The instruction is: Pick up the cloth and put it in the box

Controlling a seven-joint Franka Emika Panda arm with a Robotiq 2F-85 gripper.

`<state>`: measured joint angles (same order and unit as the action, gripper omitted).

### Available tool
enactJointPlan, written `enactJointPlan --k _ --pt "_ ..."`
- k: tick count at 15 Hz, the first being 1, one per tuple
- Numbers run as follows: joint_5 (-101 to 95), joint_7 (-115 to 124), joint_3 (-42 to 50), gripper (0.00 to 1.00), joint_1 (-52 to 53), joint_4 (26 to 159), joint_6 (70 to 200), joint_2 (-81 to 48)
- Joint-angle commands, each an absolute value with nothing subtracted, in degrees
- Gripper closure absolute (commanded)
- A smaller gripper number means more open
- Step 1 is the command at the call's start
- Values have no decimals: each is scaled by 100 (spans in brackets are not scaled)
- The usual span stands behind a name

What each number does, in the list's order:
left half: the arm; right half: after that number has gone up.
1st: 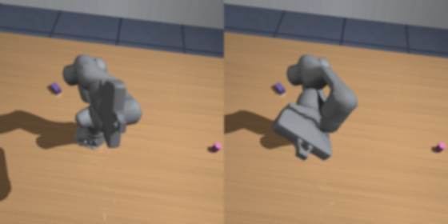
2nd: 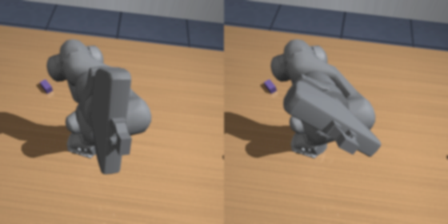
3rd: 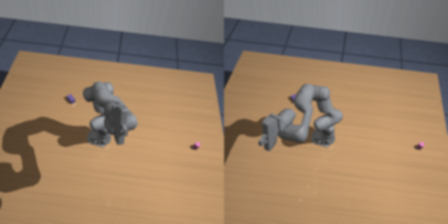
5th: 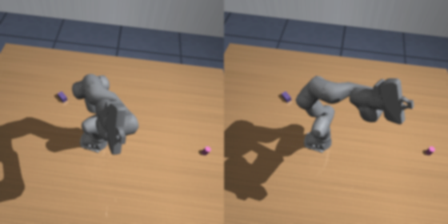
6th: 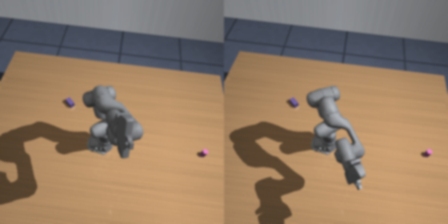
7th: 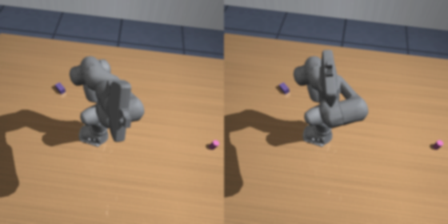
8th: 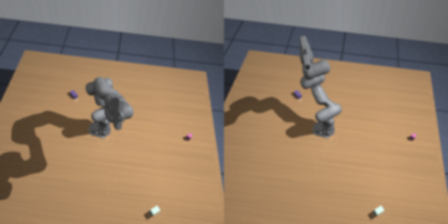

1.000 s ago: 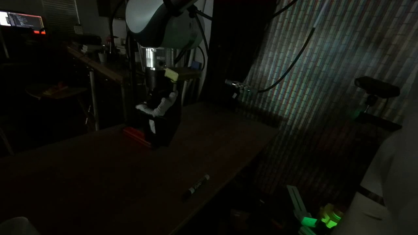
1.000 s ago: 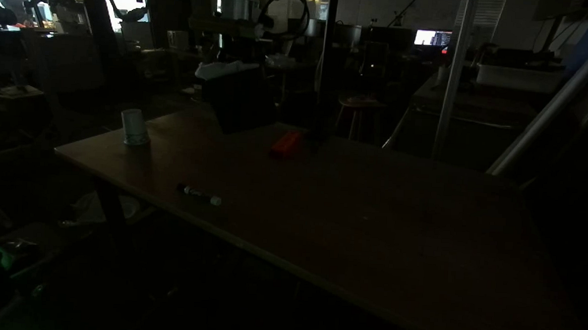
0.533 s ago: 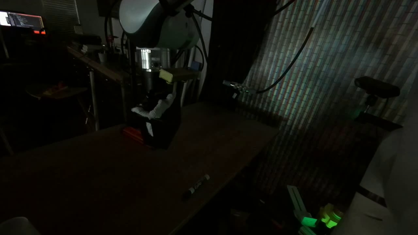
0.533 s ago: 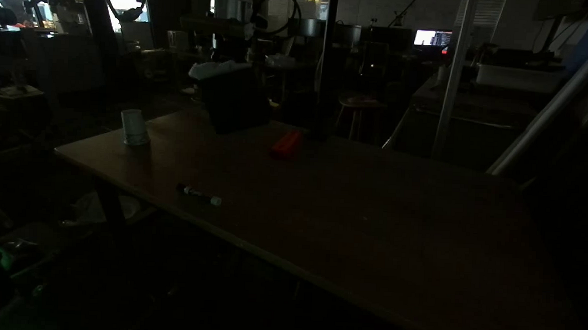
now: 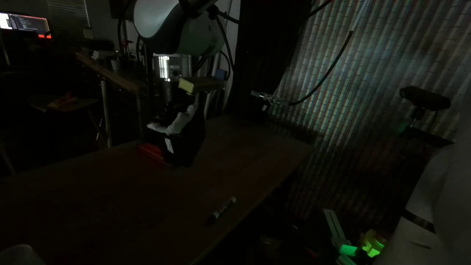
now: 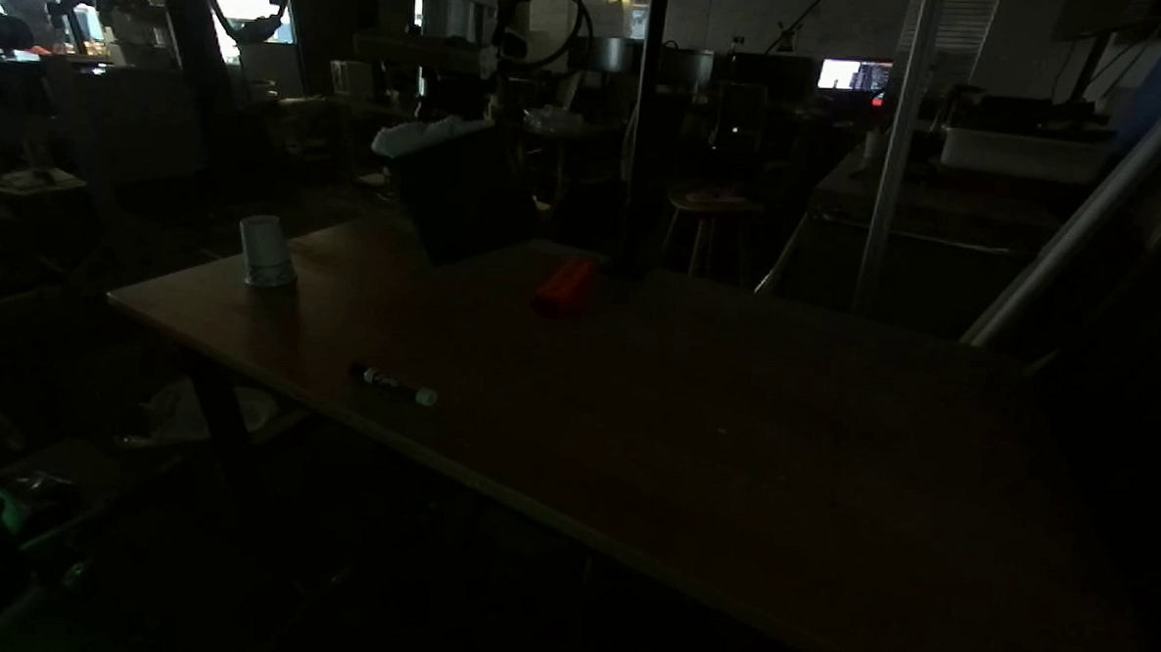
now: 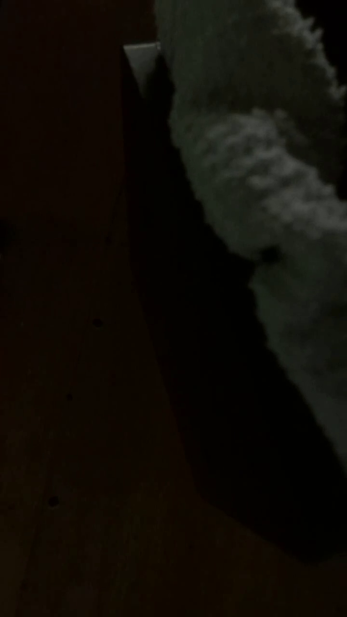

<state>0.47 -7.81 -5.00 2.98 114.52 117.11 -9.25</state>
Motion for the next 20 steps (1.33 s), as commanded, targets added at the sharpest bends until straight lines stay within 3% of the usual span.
enactJointPlan --k 1,3,17,18,19,20 --pt "107 -704 -480 91 324 11370 11601 -855" --pt "116 -703 -484 100 326 11359 11593 -877" --pt "41 -624 -506 98 375 11368 11457 -923" --pt "46 -602 -513 67 383 11368 11451 -902" --pt "44 -570 -515 66 390 11370 11450 -887" --pt "42 -548 -519 59 397 11369 11441 -876"
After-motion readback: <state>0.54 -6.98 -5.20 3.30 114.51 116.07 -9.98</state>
